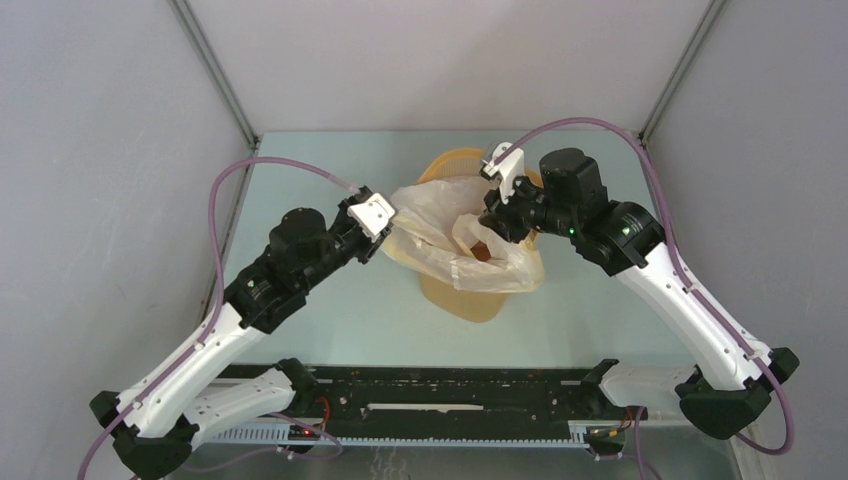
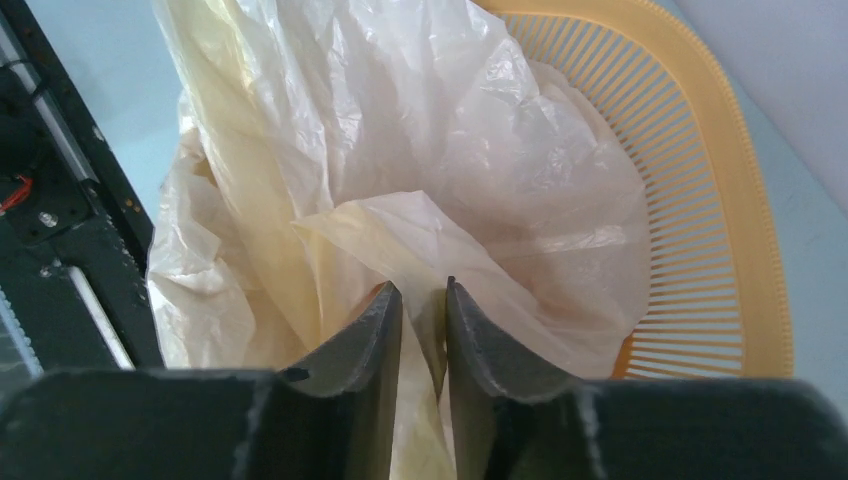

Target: Put the trash bags into the trash bin

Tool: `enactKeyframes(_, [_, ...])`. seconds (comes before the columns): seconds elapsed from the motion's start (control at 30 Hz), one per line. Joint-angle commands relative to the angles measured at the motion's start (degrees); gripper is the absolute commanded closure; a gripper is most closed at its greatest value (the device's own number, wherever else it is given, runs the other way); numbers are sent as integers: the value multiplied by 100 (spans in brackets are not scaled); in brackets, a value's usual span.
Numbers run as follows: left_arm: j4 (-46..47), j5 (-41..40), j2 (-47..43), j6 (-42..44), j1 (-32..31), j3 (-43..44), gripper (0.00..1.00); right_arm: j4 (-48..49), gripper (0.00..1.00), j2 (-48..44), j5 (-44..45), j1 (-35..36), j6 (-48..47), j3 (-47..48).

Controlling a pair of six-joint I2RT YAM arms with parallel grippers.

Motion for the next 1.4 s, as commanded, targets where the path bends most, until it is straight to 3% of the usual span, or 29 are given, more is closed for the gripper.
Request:
enactKeyframes(0.0, [576, -214, -16, -472, -43, 27, 64, 62, 80, -41, 48, -117, 469, 192])
enactKeyframes(0.2, [689, -689, 317, -1770, -4, 36, 92, 343, 100, -954, 596, -321, 1223, -613])
enactKeyframes(0.3, [668, -657, 502, -2408, 172, 83, 100, 611, 100, -1552, 1130, -528, 1567, -1231])
enactKeyframes(0.47, [683, -104, 657, -3618, 848, 73, 100, 772, 100, -2237, 1927, -1132, 1965, -1969])
enactKeyframes(0.67, [684, 598, 943, -4444, 1183, -30, 100, 1258, 100, -2585, 1801, -1933, 2309, -2431])
enactKeyframes(0.8, [803, 874, 1096, -5015, 1235, -168, 100, 1545, 100, -2330, 1316, -2442, 2445, -2514])
enactKeyframes(1.1, [872, 997, 1178, -5369, 1342, -249, 100, 2645, 100, -1551, -134, -3213, 2518, -2554])
enactKeyframes(1.37, [978, 1209, 1315, -5853, 1465, -402, 100, 3369, 92, -790, -398, -3397, 2614, -2553])
